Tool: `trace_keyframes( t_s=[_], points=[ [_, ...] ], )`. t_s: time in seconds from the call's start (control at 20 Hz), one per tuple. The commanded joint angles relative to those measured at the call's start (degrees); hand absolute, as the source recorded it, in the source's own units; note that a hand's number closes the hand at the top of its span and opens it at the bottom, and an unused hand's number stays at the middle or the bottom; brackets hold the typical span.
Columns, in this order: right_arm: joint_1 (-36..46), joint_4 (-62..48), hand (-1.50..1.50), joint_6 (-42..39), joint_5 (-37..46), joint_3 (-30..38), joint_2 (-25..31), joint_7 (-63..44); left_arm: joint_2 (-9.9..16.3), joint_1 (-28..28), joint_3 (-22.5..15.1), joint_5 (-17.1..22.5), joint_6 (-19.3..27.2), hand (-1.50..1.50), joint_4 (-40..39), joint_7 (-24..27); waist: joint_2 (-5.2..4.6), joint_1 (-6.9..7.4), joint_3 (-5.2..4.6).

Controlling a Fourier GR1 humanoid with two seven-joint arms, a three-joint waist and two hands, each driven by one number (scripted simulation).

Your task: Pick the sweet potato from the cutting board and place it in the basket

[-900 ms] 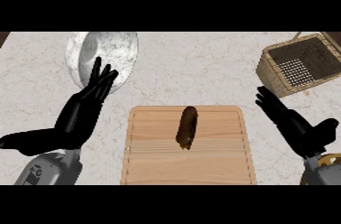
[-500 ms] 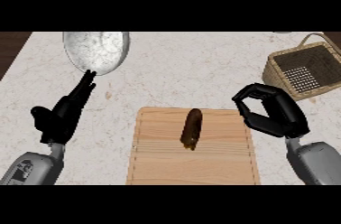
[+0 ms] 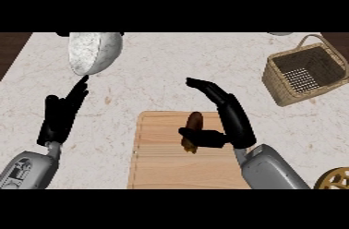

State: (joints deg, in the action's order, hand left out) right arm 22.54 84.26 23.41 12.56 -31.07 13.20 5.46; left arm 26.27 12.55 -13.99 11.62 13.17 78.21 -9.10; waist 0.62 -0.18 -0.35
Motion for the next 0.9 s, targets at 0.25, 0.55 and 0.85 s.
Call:
trace_keyframes(
  t_s=[0.25,0.55,0.85],
  points=[
    [9.91,-1.61,-1.5,-14.08,20.21,-8.45,12.37,-31.07,1.04,-0.49,1.08,-0.11,0.22,0.0,-1.39,-1.24,1.41,-1.88,-0.59],
    [16.36,7.34,-1.5,-38.05,10.08,-11.23,9.28,-49.89,1.12,0.97,1.29,-0.19,0.12,0.0,-1.07,-2.6,1.01,-1.62,-0.16],
    [21.87,17.01,-1.5,-50.11,-0.99,-6.46,1.84,-74.01,-0.85,0.35,0.93,-0.56,-0.04,0.0,-0.56,-1.94,0.04,-0.66,0.21]
  ],
)
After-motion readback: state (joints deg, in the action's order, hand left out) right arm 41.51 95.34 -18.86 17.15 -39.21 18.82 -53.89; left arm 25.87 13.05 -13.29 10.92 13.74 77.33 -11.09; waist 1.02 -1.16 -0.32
